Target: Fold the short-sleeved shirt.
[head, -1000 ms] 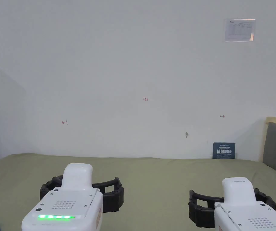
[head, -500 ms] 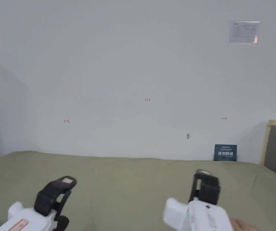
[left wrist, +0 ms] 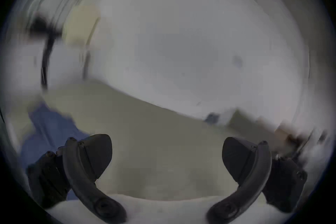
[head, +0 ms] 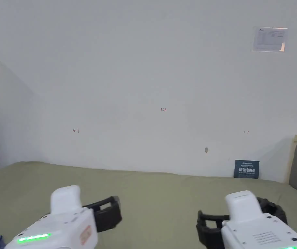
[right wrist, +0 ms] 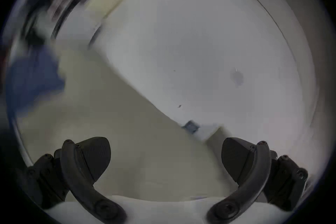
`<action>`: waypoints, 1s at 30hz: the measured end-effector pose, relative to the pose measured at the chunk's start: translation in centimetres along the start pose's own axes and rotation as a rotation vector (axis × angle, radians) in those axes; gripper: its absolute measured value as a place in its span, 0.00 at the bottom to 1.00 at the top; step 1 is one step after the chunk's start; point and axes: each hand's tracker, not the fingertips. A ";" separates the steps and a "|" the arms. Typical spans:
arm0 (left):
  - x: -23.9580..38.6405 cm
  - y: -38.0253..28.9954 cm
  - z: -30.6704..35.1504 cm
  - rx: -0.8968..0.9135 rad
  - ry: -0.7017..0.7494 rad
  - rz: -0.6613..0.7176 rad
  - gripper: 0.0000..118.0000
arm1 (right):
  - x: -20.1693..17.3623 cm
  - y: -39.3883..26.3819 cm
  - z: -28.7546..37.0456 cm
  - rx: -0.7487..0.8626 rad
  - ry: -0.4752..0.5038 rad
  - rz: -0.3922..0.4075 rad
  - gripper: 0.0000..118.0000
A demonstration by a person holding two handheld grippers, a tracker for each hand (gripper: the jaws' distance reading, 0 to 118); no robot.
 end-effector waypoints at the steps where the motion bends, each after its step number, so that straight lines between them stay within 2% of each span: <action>1: 0.7 -0.2 0.2 0.029 0.012 -0.046 1.00 | 0.5 -0.2 0.1 0.020 0.005 -0.069 1.00; 3: 1.6 -0.4 0.4 0.074 0.019 -0.081 1.00 | 0.7 -0.4 0.2 0.057 -0.039 -0.126 1.00; 5: 1.9 -0.3 0.6 0.116 0.074 -0.086 1.00 | 1.0 -0.3 0.3 0.053 -0.042 -0.136 1.00; 8: 1.6 -0.2 0.6 0.098 0.058 -0.107 1.00 | 1.3 0.1 0.3 0.057 -0.039 -0.146 1.00; 13: 1.1 0.0 0.6 0.077 0.048 -0.112 1.00 | 1.4 0.6 0.0 0.038 -0.059 -0.100 1.00; 16: 1.4 0.2 0.6 0.068 0.038 -0.100 1.00 | 1.4 0.7 0.0 0.026 -0.030 -0.100 1.00; 30: 2.2 0.3 1.0 0.074 0.055 -0.131 1.00 | 1.5 0.7 0.4 0.034 -0.052 -0.086 1.00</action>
